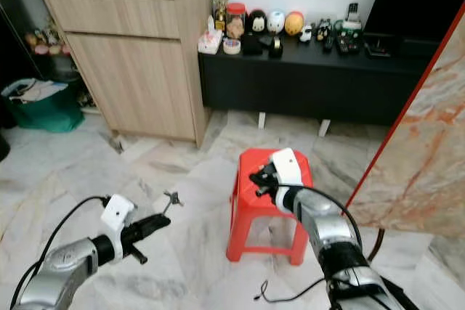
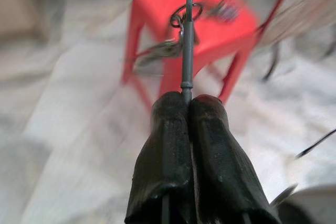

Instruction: Hang keys on a hook

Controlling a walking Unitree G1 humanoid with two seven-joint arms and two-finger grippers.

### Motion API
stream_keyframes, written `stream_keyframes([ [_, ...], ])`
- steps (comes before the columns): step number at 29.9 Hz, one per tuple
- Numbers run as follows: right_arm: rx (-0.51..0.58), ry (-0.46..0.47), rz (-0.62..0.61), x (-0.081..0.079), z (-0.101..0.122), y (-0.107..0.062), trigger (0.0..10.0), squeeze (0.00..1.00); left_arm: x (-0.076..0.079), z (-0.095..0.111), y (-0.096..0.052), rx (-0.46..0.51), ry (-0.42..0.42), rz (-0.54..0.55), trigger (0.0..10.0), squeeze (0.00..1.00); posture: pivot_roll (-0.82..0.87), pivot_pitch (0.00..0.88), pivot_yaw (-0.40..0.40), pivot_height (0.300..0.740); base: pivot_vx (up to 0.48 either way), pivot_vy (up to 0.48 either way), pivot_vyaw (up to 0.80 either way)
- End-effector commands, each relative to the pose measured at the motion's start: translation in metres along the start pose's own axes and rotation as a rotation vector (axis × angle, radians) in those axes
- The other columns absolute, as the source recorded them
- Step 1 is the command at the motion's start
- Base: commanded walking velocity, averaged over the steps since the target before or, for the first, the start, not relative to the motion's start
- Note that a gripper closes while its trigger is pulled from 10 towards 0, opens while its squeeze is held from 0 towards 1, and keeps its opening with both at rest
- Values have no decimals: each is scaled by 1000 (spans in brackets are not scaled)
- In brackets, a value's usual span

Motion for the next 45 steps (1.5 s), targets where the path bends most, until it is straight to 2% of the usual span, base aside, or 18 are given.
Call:
stream_keyframes([
  [1,-102,60,-66,1,-40,-5,10000,0,-7,-16,-4,-42,-7,57,10000,0,53,38,-33,740,0,0,0],
  [4,-163,99,-102,-3,-67,-10,10000,0,-14,-28,-5,-69,-33,124,10000,0,52,35,-30,740,0,0,0],
  [5,-231,135,-143,-7,-94,-17,10000,0,-21,-44,-8,-117,-43,200,10000,0,51,31,-30,740,0,0,0],
  [10,-345,155,-185,-16,-134,-31,10000,0,-32,-66,-13,-173,-88,333,10000,0,48,25,-34,740,0,0,0],
  [12,-396,205,-215,-23,-156,-41,10000,0,-39,-82,-19,-213,-128,435,10000,0,45,20,-36,740,0,0,0],
  [15,-425,239,-233,-28,-169,-48,10000,0,-41,-94,-23,-246,-173,505,10000,0,42,7,-37,740,0,0,0],
  [18,-486,274,-259,-39,-189,-58,10000,0,-43,-118,-34,-306,-301,626,10000,0,19,0,-26,740,0,0,0],
  [20,-520,280,-266,-45,-197,-62,10000,0,-43,-131,-42,-366,-313,676,10000,0,24,0,-23,740,0,0,0],
  [26,-520,325,-298,-50,-200,-62,10000,0,-32,-159,-60,-483,-338,720,10000,0,2,0,-4,740,0,0,0],
  [29,-506,326,-289,-51,-198,-59,10000,0,-27,-165,-62,-488,-371,728,10000,0,7,0,-5,740,0,0,0],
  [31,-489,353,-284,-53,-196,-58,10000,0,-25,-167,-61,-491,-375,726,10000,0,11,0,-6,740,0,0,0],
  [37,-511,351,-315,-50,-198,-60,10000,0,-23,-170,-62,-500,-371,728,10000,0,11,0,-11,740,0,0,0],
  [45,-523,362,-325,-50,-200,-61,10000,0,-21,-173,-65,-518,-356,723,10000,0,8,0,-6,740,0,-348,0],
])
Point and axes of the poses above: a point about 5 cm out from each wrist's last joint towards the gripper, its own y axis pointing out of the wrist towards the gripper, its own z axis along the axis of the wrist's last joint, x = y × z, the point moved 3 cm from there along y, pointing out of the wrist towards the gripper, and after that the axes turned 7 degrees about -y, right-handed, at the moved point
